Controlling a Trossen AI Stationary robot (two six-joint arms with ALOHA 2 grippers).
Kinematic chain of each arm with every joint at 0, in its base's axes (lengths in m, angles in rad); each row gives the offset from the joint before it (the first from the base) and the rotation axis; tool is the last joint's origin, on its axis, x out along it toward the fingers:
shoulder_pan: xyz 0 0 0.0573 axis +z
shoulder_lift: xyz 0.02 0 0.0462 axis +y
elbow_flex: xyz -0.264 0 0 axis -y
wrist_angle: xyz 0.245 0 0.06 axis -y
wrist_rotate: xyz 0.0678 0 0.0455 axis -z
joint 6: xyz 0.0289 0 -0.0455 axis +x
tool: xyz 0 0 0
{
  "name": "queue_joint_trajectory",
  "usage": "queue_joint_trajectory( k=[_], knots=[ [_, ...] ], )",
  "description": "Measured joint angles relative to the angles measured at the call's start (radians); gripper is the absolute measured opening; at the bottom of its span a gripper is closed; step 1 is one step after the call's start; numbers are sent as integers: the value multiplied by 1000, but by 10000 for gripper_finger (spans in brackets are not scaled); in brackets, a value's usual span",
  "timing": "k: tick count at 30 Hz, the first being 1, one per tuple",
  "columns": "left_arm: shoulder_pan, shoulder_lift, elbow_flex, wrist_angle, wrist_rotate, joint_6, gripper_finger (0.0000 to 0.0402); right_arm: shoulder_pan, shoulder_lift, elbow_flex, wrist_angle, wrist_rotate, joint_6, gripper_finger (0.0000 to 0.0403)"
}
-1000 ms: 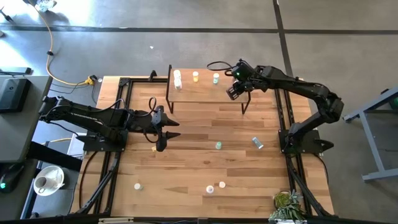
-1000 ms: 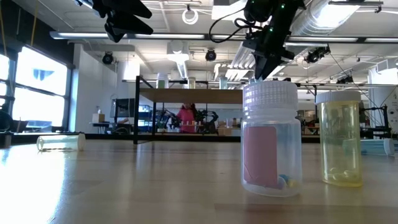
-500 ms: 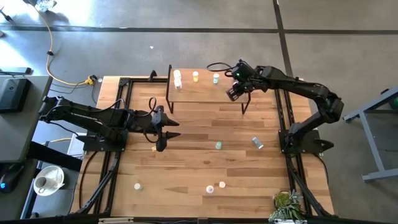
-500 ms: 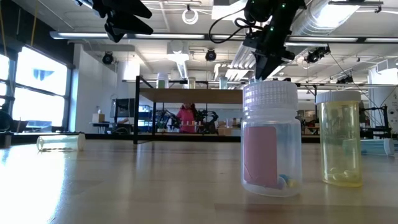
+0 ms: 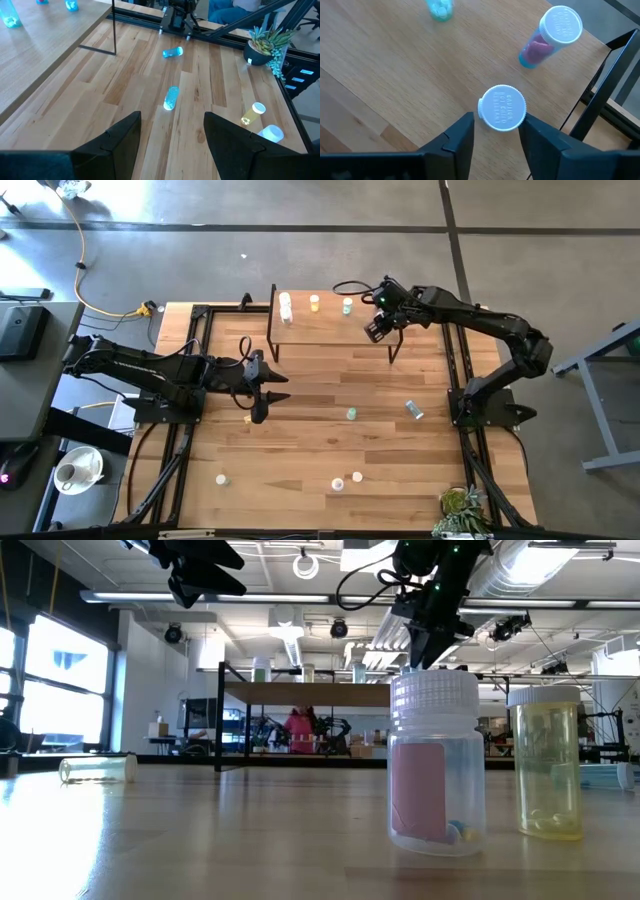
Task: Pick and place medicine bottles onto shelf by color
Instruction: Put the bottom blue pill bottle on the shelf aligned with the other blue pill bottle, then put the top yellow pill bottle on the shelf aligned with the other yellow pill bottle
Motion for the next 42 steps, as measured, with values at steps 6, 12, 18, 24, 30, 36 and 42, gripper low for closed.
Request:
queue_joint_trajectory(
  k=[6, 12, 18, 24, 30, 36, 42],
  knots=[
    [0, 0, 0, 0, 0, 0, 207, 0, 0, 0, 6, 0, 0, 167],
    [0, 0, 0, 0, 0, 0, 207, 0, 0, 0, 12, 0, -3, 168],
    [0, 0, 0, 0, 0, 0, 207, 0, -1, 0, 20, 1, -8, 168],
    [0, 0, 0, 0, 0, 0, 207, -1, -34, 0, 46, 19, -8, 169],
    [0, 0, 0, 0, 0, 0, 207, -1, -70, 0, 43, 47, -8, 169],
    [0, 0, 0, -1, 2, 0, 207, 2, -114, 0, 42, 41, -22, 169],
    [0, 0, 0, -66, 19, -25, 207, 56, -191, 0, 24, 17, -24, 169]
  ],
)
